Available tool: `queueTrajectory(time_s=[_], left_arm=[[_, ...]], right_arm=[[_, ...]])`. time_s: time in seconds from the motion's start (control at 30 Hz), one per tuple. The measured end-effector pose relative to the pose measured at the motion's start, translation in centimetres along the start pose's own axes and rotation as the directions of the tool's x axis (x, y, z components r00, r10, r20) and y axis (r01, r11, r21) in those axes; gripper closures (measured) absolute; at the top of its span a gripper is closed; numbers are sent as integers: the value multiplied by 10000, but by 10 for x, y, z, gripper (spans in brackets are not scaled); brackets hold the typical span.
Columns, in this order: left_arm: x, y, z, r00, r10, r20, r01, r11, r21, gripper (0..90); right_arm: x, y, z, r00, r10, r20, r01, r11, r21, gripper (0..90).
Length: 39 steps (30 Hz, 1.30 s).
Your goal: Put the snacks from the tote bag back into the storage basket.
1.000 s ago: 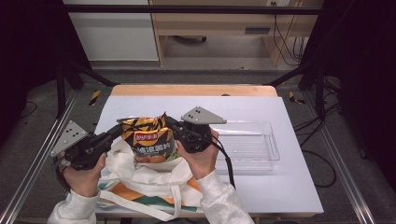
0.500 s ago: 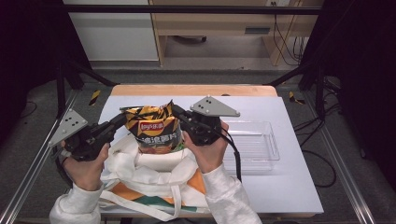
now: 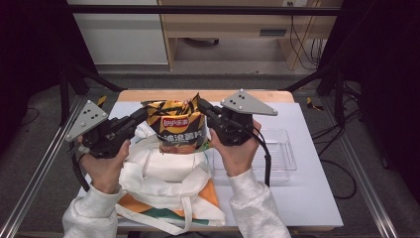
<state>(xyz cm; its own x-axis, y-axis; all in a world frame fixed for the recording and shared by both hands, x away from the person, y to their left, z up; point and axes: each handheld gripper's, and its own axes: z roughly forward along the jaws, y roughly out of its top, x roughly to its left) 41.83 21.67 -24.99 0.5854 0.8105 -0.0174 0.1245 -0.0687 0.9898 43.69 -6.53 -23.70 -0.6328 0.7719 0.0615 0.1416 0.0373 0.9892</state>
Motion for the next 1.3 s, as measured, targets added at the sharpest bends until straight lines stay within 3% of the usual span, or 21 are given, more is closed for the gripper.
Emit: queueTrajectory(time_s=[0.43, 1.3], left_arm=[[-20, 12, 29, 9993, 71, 371, -68, 9999, -86, 900], [-57, 15, 87, 9938, 173, 1096, -186, 9998, 107, 900]], right_arm=[[-23, 7, -23, 9980, 45, 626, -31, 9997, -225, 900], [-70, 2, -56, 9839, 291, 1763, -251, 9994, -249, 900]])
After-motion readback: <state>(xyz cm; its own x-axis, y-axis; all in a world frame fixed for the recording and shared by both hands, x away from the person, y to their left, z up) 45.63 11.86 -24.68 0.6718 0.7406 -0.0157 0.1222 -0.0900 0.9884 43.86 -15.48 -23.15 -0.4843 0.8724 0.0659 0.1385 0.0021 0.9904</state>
